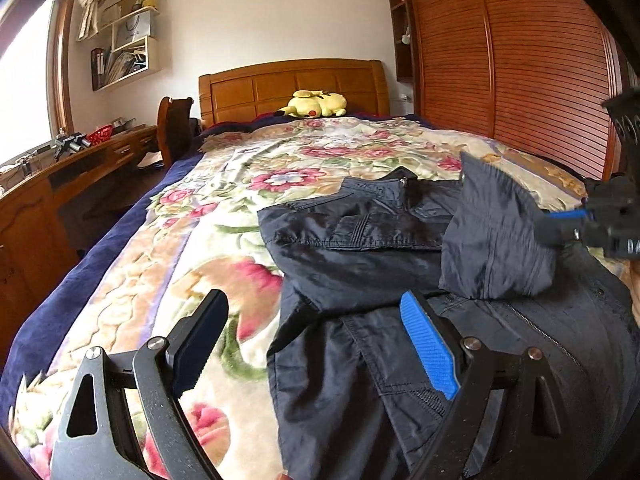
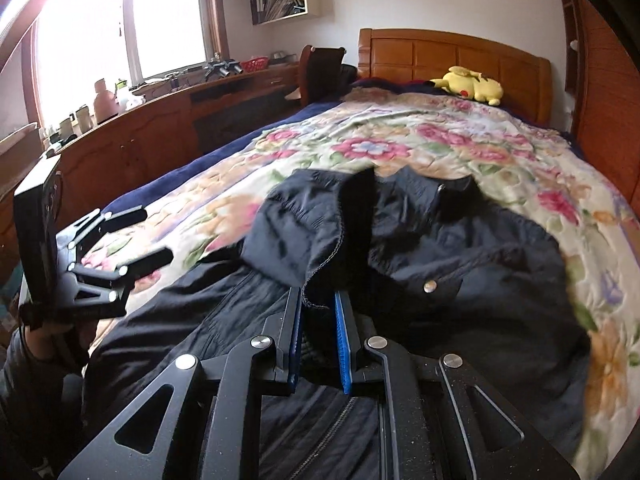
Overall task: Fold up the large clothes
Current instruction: 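Grasp the jacket side with the right tool, fold it over the body, release, then move the left tool to the other jacket side and grasp it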
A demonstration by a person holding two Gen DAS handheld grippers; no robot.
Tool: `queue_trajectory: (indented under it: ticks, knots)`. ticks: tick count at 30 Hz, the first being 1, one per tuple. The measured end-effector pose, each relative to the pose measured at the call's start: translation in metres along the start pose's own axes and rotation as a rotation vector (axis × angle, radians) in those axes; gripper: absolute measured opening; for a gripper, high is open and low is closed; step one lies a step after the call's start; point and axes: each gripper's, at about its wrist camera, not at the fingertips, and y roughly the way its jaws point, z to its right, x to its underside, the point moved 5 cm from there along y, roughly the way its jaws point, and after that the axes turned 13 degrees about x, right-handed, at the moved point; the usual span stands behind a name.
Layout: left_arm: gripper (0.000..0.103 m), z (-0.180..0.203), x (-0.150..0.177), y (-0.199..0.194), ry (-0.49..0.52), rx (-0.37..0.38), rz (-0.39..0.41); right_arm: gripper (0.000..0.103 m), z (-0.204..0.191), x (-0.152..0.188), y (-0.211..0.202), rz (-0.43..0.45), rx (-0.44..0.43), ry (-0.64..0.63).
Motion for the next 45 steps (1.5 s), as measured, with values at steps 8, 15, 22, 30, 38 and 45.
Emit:
queue_trajectory:
  ticks: [8,15,22,30,38,45]
  knots:
    - [0.089,0.004,0.007,-0.003,0.009,-0.002,-0.005,0.039,-0.009,0.016,-0.008,-0.072,-0.026,0.001]
    - [0.089,0.013,0.008,-0.003,0.033,0.004,-0.013,0.057,0.004,0.019,-0.025,-0.041,0.031,-0.011]
    - [0.089,0.027,0.008,0.001,0.054,0.027,-0.021,0.058,0.047,0.032,-0.021,-0.027,0.18,0.033]
    - [0.089,0.056,0.008,0.007,0.079,0.074,-0.034,0.058,0.102,0.058,0.013,-0.118,0.388,0.073]
    - [0.089,0.09,0.001,0.015,0.089,0.144,-0.03,0.057,0.119,0.078,0.038,-0.18,0.371,0.129]
    - [0.089,0.114,-0.002,0.028,0.079,0.207,-0.05,0.058,0.122,0.082,0.051,-0.168,0.378,0.13]
